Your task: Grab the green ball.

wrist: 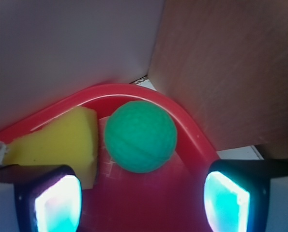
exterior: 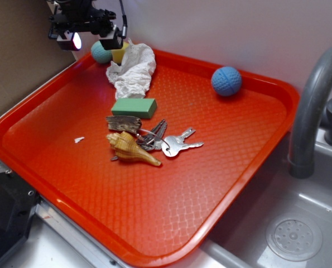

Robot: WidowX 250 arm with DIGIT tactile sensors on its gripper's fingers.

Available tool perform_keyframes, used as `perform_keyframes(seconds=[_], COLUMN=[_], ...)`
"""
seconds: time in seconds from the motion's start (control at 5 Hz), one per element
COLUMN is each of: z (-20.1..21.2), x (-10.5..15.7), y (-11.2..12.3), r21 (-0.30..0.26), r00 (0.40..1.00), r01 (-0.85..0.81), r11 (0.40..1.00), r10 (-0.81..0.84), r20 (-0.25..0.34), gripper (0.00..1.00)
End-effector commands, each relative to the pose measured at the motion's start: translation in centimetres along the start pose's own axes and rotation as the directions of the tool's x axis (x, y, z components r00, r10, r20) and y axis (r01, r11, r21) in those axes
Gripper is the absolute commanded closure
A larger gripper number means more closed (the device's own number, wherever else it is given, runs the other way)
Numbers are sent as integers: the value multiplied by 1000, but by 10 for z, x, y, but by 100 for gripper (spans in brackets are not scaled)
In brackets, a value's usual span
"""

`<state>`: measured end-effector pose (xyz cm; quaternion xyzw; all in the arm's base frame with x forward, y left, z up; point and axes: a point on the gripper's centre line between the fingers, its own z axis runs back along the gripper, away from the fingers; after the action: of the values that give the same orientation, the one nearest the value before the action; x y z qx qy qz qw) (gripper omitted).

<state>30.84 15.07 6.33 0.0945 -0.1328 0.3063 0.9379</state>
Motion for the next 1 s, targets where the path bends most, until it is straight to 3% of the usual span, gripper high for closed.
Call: perform_keyframes(seconds=[0.0,0.2,0.4,0.6,0.8], z=[13,-1,-9,-9,-8], x=[15,25,27,26,27], y=[6,-12,-20,-22,-22], r21=[0,29,20,20,13], r00=[995,978,964,961,959], r01=[73,208,262,273,280], r11=[997,978,965,962,960], r10=[-73,-208,-260,-271,-279], r20=[64,-9,-48,-52,-49], gripper=[0,0,0,100,100])
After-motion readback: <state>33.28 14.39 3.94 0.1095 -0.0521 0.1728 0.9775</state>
